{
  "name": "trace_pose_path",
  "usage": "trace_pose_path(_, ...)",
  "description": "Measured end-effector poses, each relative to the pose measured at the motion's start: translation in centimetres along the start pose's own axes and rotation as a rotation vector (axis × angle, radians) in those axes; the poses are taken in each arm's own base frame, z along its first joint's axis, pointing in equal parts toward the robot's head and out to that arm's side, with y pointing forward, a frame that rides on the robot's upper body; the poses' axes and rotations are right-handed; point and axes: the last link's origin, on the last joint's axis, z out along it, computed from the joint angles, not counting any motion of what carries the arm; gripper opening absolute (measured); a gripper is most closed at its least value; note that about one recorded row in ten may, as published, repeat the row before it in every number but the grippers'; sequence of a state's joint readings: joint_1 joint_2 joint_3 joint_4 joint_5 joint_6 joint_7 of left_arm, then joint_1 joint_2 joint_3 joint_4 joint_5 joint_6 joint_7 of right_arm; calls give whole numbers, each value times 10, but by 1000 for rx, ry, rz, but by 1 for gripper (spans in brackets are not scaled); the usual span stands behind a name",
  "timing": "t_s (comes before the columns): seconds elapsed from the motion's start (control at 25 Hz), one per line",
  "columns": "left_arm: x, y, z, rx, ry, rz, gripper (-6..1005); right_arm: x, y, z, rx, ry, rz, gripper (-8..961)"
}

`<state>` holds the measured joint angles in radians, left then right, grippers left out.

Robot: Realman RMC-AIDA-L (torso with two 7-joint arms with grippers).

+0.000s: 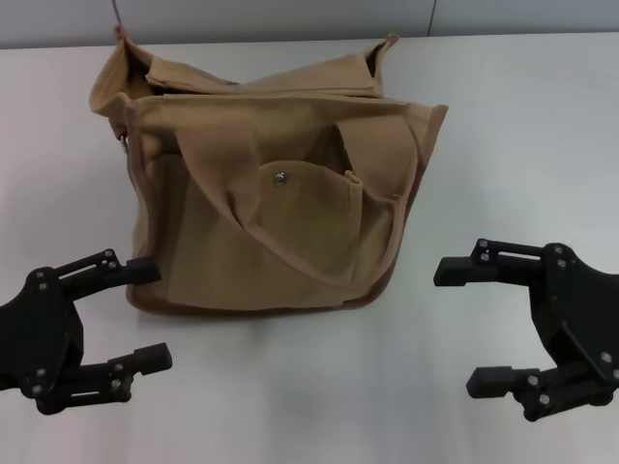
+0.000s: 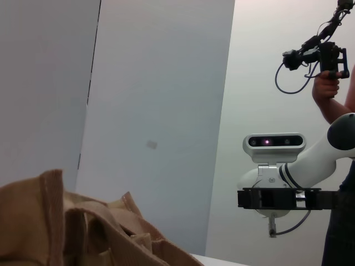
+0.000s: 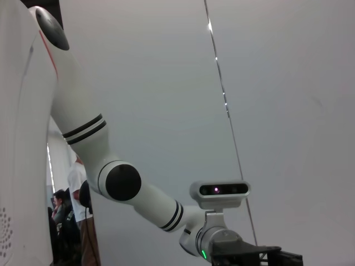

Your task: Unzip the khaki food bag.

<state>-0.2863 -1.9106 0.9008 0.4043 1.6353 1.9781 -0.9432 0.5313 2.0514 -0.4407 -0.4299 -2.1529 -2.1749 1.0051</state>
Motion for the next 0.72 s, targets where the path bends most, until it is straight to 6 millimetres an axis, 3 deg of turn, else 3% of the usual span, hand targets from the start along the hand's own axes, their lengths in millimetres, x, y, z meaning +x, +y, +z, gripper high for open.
trace_pose_path(0.72,-2,-4,3,16,-15,-3,829,2,-6,10,-30,38,9,854)
